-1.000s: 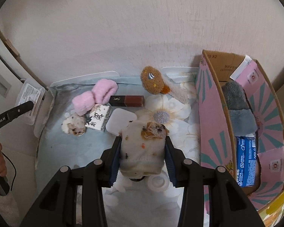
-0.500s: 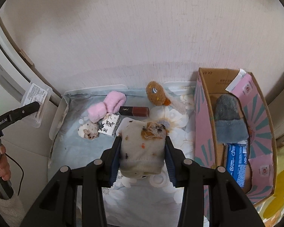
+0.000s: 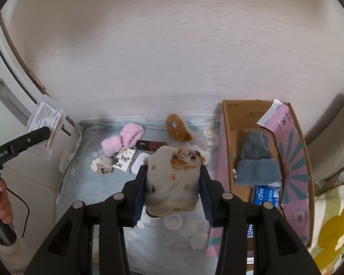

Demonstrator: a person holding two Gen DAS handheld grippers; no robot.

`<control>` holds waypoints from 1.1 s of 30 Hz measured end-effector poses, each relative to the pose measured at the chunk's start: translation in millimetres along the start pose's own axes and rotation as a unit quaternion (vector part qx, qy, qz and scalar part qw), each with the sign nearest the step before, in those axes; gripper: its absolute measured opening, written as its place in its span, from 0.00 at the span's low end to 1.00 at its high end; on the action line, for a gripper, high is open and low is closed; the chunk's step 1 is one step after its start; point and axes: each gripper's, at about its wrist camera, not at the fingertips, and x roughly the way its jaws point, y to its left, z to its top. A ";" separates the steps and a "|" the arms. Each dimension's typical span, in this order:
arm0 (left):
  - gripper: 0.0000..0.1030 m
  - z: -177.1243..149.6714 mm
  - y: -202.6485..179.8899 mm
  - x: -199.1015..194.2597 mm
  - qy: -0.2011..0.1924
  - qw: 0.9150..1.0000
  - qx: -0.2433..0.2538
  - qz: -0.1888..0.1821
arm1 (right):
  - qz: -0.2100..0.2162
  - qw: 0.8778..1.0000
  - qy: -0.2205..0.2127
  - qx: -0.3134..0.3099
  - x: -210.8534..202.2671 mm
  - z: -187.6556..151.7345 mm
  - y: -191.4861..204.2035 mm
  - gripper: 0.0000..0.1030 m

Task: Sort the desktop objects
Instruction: 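Lift and carry the swab box and spotted plush over the cardboard box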

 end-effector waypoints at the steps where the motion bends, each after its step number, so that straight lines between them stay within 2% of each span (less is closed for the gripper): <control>1: 0.28 -0.2 -4.2 0.5 0.000 1.000 0.002 0.000 | 0.000 1.000 0.000 0.000 -0.5 0.1 -2.6 0.38; 13: 0.28 3.5 -76.9 11.0 -0.001 0.999 0.050 -0.022 | -0.011 1.000 -0.004 -0.011 -19.0 0.8 -38.3 0.38; 21: 0.28 3.2 -136.4 36.8 0.012 0.995 0.085 -0.044 | -0.033 0.999 -0.003 0.001 -31.7 -7.6 -78.4 0.38; 28: 0.28 -4.3 -195.7 70.4 0.041 0.989 0.125 -0.065 | -0.047 0.999 0.024 0.015 -29.7 -28.1 -117.0 0.38; 33: 0.28 -17.4 -239.9 96.4 0.069 0.982 0.159 -0.079 | -0.042 0.997 0.054 0.025 -20.4 -45.5 -139.1 0.38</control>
